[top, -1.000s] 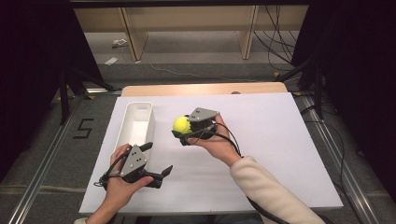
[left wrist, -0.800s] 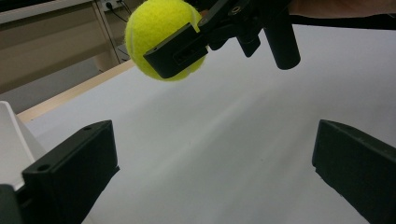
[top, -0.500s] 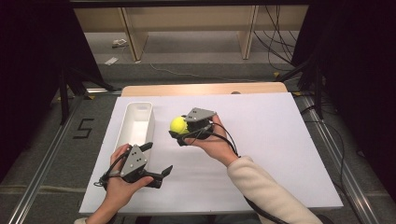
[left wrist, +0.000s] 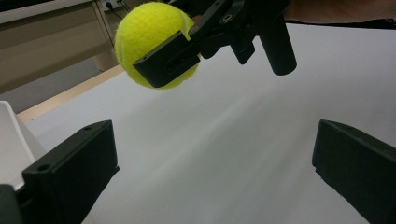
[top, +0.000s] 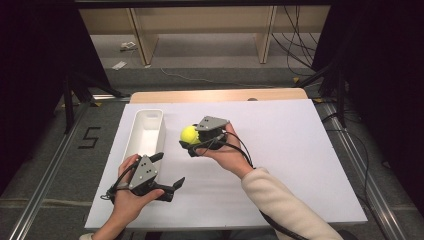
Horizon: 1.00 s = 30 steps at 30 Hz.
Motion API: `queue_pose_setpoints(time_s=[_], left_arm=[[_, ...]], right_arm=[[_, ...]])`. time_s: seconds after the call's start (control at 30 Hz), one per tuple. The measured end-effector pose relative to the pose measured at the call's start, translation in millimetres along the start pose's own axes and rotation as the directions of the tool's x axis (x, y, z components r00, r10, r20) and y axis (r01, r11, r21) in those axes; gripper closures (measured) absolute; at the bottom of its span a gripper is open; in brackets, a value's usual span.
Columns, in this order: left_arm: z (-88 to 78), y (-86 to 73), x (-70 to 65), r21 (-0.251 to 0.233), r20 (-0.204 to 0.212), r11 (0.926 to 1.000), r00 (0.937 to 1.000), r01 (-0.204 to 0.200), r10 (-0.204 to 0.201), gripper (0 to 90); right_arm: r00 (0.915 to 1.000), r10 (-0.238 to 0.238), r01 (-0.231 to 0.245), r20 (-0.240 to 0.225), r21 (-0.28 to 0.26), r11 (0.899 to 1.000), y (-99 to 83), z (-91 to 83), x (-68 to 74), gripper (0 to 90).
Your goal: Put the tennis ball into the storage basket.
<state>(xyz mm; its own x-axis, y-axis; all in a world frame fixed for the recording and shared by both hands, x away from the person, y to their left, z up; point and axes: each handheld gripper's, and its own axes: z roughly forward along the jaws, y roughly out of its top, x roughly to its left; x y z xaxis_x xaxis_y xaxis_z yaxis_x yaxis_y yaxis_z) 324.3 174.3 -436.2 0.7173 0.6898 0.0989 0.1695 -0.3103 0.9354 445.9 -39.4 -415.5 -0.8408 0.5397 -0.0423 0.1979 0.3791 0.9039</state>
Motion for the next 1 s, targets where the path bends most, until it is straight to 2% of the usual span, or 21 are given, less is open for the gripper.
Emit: queue_pose_setpoints(time_s=[0.5,0.53,1.0], left_arm=[[0.1,-0.2,0.1,0.000,0.000,1.0000,1.0000,0.000,0.000,0.0],[0.1,-0.6,-0.9,0.005,0.010,0.9999,0.9998,0.015,-0.015,0.0],[0.2,-0.8,-1.5,0.007,0.006,0.9997,0.9997,0.022,-0.022,0.0]], right_arm=[[1.0000,-0.005,0.005,-0.006,0.002,1.000,2.4,5.4,2.2,26.8],[1.0000,-0.006,0.006,-0.005,0.002,1.000,2.9,5.9,2.5,26.8],[0.9999,-0.011,0.011,-0.007,0.004,1.000,5.7,9.2,2.6,26.8]])
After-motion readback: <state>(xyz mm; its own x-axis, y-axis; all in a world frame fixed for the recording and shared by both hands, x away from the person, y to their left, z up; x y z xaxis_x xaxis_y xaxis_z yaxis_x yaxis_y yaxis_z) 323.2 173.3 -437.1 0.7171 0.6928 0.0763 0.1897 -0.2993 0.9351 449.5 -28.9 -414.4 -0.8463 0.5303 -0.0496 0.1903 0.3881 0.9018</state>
